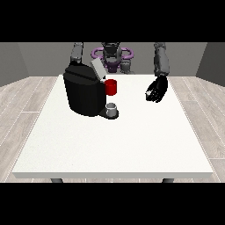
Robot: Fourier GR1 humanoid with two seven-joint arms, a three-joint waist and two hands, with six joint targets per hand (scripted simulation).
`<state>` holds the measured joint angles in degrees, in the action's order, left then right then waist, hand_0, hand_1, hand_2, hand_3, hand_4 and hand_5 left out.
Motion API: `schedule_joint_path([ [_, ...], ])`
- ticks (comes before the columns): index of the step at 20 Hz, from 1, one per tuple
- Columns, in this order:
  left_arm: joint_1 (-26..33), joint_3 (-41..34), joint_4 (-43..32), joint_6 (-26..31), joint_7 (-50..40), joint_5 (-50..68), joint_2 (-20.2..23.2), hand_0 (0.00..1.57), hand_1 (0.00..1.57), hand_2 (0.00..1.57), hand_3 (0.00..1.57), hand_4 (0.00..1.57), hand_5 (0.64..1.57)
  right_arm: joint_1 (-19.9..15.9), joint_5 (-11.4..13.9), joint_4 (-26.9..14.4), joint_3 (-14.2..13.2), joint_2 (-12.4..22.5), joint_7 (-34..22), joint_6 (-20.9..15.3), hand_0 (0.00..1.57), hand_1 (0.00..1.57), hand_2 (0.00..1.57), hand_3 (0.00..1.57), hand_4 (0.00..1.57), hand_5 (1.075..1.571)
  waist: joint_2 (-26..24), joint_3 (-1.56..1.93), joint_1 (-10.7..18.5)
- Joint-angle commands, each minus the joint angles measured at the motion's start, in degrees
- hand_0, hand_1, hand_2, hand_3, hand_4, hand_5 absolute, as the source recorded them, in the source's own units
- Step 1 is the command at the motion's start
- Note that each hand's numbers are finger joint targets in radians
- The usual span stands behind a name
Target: Insert the coffee pod into the coffee machine and close the lid
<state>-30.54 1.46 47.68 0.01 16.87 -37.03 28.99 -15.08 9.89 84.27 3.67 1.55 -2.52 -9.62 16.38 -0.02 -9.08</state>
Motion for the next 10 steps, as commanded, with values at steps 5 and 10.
schedule_joint_path([
  [5, -2.4, 5.4, -3.4, 1.7, -2.0, -8.7, 0.4, 0.88, 0.88, 1.0, 0.82, 0.28, 1.571, -0.4, -0.7, -6.4, -1.5, 0.0, 3.8, 0.9, 0.0, 0.0, 0.0, 0.0, 0.0, 1.571, -0.6, 0.04, 0.4],
  [10, -3.7, 5.6, -8.6, 3.3, -1.2, -11.1, -1.7, 0.76, 0.76, 0.98, 0.86, 0.4, 1.571, 0.0, 0.0, -5.9, 0.6, -1.5, -0.4, -0.7, 0.0, 0.0, 0.0, 0.0, 0.0, 1.571, -4.3, 0.0, 0.7],
])
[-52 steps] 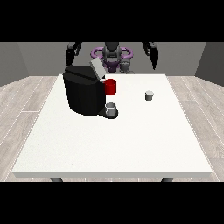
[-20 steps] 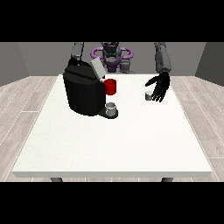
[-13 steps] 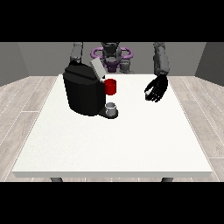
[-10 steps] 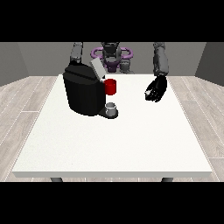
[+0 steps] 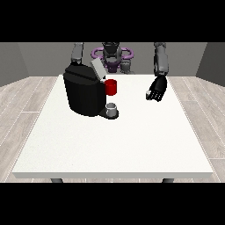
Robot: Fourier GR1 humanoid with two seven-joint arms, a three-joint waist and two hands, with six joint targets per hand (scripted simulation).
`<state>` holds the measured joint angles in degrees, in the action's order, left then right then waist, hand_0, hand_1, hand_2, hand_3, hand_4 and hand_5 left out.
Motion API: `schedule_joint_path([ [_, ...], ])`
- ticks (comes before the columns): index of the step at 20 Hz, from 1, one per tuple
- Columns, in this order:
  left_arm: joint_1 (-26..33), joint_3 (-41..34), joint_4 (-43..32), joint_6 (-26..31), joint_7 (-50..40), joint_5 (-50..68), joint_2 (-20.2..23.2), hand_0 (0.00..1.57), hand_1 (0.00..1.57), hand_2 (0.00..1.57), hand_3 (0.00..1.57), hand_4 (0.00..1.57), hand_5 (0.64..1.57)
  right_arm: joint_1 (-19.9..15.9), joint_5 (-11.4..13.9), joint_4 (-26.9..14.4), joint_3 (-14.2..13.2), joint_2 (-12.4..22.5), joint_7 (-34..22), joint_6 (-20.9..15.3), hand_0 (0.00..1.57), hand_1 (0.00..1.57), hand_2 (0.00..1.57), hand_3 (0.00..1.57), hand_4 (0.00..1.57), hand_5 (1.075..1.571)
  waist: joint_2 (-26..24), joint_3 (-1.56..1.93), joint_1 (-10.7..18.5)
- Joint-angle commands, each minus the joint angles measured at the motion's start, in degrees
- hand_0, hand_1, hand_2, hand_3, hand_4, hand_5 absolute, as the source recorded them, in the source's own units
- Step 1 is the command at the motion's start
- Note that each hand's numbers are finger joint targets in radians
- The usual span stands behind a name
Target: Insert the coffee pod into the coffee machine and close the lid
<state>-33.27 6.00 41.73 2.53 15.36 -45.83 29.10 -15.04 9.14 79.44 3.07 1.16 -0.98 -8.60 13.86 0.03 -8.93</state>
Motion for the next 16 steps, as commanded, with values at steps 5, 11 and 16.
schedule_joint_path([
  [5, -1.9, -1.7, -5.7, -2.3, 4.1, -2.8, -0.9, 1.12, 1.12, 1.2, 1.09, 0.39, 1.571, 1.9, -1.5, -1.6, -1.8, 1.0, 1.3, 1.6, 0.0, 0.0, 0.0, 0.0, 0.0, 1.571, -1.7, -0.05, -0.3],
  [11, -5.7, -4.7, -2.2, 4.7, 8.1, 3.1, -2.4, 1.43, 1.43, 1.42, 1.35, 0.49, 1.571, 1.9, 1.5, -8.1, -3.2, 1.2, 3.1, -2.2, 0.0, 0.0, 0.0, 0.0, 0.0, 1.571, -3.4, -0.03, 3.0],
  [16, -7.9, -3.4, -1.7, 9.4, 2.7, 1.9, -6.0, 1.41, 1.41, 1.4, 1.31, 0.51, 1.571, -0.2, 2.2, -11.7, -4.0, 2.2, 0.8, -2.2, 0.0, 0.0, 0.0, 0.0, 0.0, 1.571, -6.6, -0.02, 3.2],
])
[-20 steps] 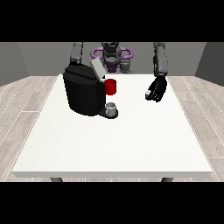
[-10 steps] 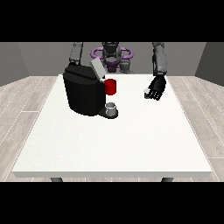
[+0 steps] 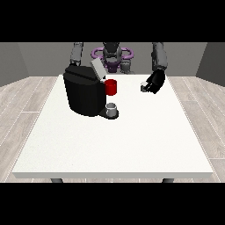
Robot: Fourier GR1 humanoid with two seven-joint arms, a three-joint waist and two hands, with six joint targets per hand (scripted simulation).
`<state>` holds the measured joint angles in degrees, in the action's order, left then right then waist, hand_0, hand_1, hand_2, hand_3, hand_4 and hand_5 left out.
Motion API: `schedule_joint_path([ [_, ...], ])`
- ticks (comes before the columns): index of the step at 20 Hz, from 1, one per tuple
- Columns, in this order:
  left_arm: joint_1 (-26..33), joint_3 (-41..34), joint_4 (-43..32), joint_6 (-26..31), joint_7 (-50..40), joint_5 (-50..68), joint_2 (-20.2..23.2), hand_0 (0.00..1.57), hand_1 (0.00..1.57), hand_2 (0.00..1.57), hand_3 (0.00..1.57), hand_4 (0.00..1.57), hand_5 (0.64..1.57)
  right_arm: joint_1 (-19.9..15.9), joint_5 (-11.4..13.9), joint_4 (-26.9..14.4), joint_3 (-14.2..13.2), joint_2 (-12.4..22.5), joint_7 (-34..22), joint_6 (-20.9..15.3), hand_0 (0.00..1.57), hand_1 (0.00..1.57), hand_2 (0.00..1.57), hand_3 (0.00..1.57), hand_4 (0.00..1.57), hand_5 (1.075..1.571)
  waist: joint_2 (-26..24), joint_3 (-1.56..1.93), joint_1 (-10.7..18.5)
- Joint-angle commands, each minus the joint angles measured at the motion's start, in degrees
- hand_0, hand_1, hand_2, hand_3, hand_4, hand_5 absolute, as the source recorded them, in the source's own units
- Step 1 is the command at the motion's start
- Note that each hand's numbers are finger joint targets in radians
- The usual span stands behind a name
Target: Insert the coffee pod into the coffee machine and close the lid
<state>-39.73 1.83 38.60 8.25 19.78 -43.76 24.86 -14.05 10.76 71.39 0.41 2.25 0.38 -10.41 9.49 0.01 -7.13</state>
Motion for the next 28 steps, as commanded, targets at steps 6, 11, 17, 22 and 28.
schedule_joint_path([
  [6, -8.6, 0.6, 5.1, 11.6, -5.2, 0.4, -1.9, 1.42, 1.42, 1.4, 1.33, 0.53, 1.571, -2.8, -0.1, -9.0, -3.6, 1.0, 4.7, -1.6, 0.0, 0.0, 0.0, 0.0, 0.0, 1.571, -2.5, 0.03, 2.1],
  [11, -8.8, 0.0, 4.5, 11.1, -9.5, 0.1, -5.5, 1.42, 1.42, 1.4, 1.33, 0.53, 1.571, -1.7, -0.2, -5.1, -0.5, 1.3, 0.7, 1.6, 0.0, 0.0, 0.0, 0.0, 0.0, 1.571, -6.0, 0.0, -1.5],
  [17, -15.4, -3.0, 5.6, 17.2, -14.1, 3.2, -7.0, 1.38, 1.38, 1.4, 1.38, 0.52, 1.571, -1.6, -0.8, -4.6, 0.0, -0.9, 0.0, 1.1, 0.0, 0.0, 0.0, 0.0, 0.0, 1.571, -7.8, 0.01, -2.5],
  [22, -23.0, -6.7, 4.7, 17.5, -17.9, 4.4, -5.0, 1.2, 1.2, 1.24, 1.26, 0.49, 1.571, -4.7, -0.7, -4.0, 0.3, -1.7, 4.8, -0.2, 0.0, 0.0, 0.0, 0.0, 0.0, 1.571, -2.5, 0.02, -4.3],
  [28, -25.1, -8.0, 2.2, 16.1, -17.6, 2.9, -0.7, 1.16, 1.16, 1.25, 1.27, 0.48, 1.571, -3.5, -0.9, 2.9, 2.4, -0.5, 1.1, 1.4, 0.0, 0.0, 0.0, 0.0, 0.0, 1.571, -1.4, 0.0, -10.3],
])
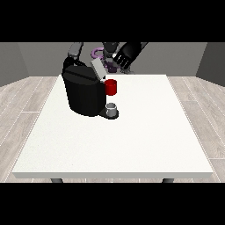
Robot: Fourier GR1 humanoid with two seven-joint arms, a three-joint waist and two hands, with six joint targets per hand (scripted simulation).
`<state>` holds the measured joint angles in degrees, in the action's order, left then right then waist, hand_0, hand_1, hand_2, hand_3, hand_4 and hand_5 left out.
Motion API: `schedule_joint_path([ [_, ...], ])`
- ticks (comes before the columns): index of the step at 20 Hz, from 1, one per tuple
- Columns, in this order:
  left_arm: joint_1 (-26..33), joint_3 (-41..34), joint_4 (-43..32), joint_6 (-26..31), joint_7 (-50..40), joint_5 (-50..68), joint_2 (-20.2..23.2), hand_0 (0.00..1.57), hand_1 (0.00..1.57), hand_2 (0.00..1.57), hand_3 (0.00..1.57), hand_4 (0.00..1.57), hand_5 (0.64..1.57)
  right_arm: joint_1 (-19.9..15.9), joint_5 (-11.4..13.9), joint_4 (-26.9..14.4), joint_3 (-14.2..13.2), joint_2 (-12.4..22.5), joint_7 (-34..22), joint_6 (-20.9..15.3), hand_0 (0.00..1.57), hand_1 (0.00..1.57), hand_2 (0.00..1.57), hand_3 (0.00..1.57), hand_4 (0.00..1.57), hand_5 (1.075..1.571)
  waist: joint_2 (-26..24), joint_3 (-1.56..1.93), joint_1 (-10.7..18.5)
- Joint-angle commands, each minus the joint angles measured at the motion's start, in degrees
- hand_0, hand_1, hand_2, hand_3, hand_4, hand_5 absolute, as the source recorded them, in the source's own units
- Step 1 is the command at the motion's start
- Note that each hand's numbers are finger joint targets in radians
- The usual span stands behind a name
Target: Insert the coffee pod into the coffee machine and close the lid
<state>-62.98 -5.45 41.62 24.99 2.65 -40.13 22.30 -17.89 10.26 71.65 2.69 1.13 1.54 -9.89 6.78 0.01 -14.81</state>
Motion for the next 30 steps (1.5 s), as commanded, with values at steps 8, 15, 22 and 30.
schedule_joint_path([
  [8, -7.7, -2.1, -2.7, -1.1, 0.5, -0.9, 4.1, 1.29, 1.29, 1.32, 1.26, 0.48, 1.571, -6.6, 0.3, 3.9, -1.6, 1.1, -1.1, -0.9, 0.0, 0.0, 0.0, 0.0, 0.26, 1.571, 9.5, 0.01, -3.6],
  [15, -5.8, -0.6, -3.1, -1.2, 0.5, -2.0, 1.7, 1.17, 1.17, 1.24, 1.22, 0.46, 1.571, -4.9, -1.0, 2.9, -4.2, 3.5, -2.1, 0.5, 0.0, 0.0, 0.0, 0.0, 0.06, 1.571, 6.9, 0.01, -2.6],
  [22, -8.3, -0.7, -4.5, -0.6, 2.1, -2.3, 2.3, 1.24, 1.24, 1.28, 1.23, 0.42, 1.571, -9.8, -0.2, 2.9, -4.8, 3.8, -5.9, -0.7, 0.0, 0.0, 0.0, 0.0, 0.0, 1.571, 10.1, 0.0, -1.9],
  [30, -10.0, -1.4, -4.1, -0.3, 2.6, -2.2, 3.3, 1.17, 1.17, 1.23, 1.19, 0.42, 1.571, -8.5, -2.4, 1.1, -6.6, 4.2, 1.5, 0.7, 0.0, 0.0, 0.0, 0.0, 0.04, 1.571, 12.1, 0.02, -2.1],
])
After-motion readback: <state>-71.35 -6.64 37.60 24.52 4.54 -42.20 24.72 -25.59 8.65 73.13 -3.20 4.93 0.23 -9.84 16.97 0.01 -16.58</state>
